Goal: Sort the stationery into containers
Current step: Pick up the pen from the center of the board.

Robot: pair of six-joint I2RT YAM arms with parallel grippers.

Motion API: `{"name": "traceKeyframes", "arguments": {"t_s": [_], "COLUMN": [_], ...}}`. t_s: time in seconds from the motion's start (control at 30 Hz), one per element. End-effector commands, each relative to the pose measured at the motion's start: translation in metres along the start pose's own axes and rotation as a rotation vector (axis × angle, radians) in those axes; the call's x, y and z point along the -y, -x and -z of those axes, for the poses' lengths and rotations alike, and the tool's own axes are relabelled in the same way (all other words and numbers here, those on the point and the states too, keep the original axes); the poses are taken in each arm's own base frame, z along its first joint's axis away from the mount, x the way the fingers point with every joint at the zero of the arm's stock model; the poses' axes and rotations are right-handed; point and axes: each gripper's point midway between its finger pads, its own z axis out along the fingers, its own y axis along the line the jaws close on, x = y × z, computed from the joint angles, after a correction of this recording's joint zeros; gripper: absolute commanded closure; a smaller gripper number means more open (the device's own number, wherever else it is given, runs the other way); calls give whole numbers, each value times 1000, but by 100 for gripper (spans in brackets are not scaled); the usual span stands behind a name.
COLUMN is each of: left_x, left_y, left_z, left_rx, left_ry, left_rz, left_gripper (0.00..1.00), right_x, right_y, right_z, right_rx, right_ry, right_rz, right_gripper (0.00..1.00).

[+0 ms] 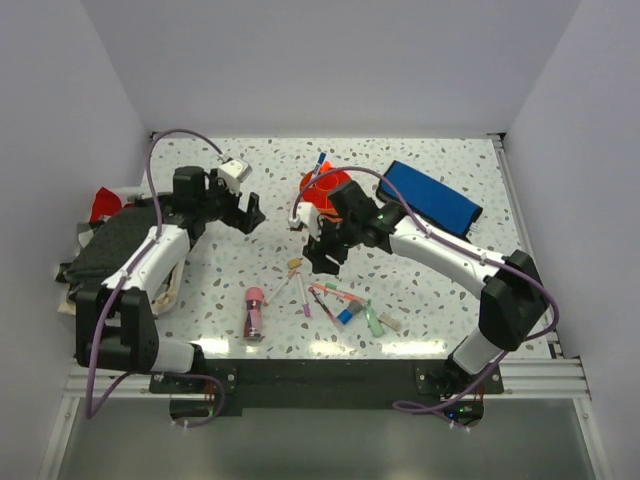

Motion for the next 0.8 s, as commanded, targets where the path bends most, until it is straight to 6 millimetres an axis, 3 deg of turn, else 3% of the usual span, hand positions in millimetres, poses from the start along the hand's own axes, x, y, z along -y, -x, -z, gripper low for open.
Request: {"name": "traceKeyframes", "arguments": {"t_s": [0.0,0.17,0.2,0.23,0.27,0.47,0.6,0.77], "left_x": [-10,-57,-62,-54,-61,-57,-52,-46], "left_y": [10,9,15,10,9,14,11,14], "left_z": [14,33,38,37,42,55,58,62], "left_rx": [14,13,25,17,18,45,61,80], "left_ry": [64,165,144,67,71,85,95,89], "left_rz": [-89,-118,-123,-89,-70,-101,-66,-47], "left_gripper": [0,0,0,0,0,0,0,0], "right_x": [-24,-20,-20,-21,-24,-38,-53,-70], "right_y": [-10,-31,-33,-37,-36,-39,-46,-46], "right_z": [4,-16,-20,-23,-28,-57,-68,-78], "right_rx": [-87,-161,-161,-169,-161,-124,-137,-121], "right_ry": [190,323,345,368,399,535,652,732], "right_rz": [375,1024,1088,1150,1267,1538,1601,1619], "right_gripper": [38,33,32,31,30,43,56,57]}}
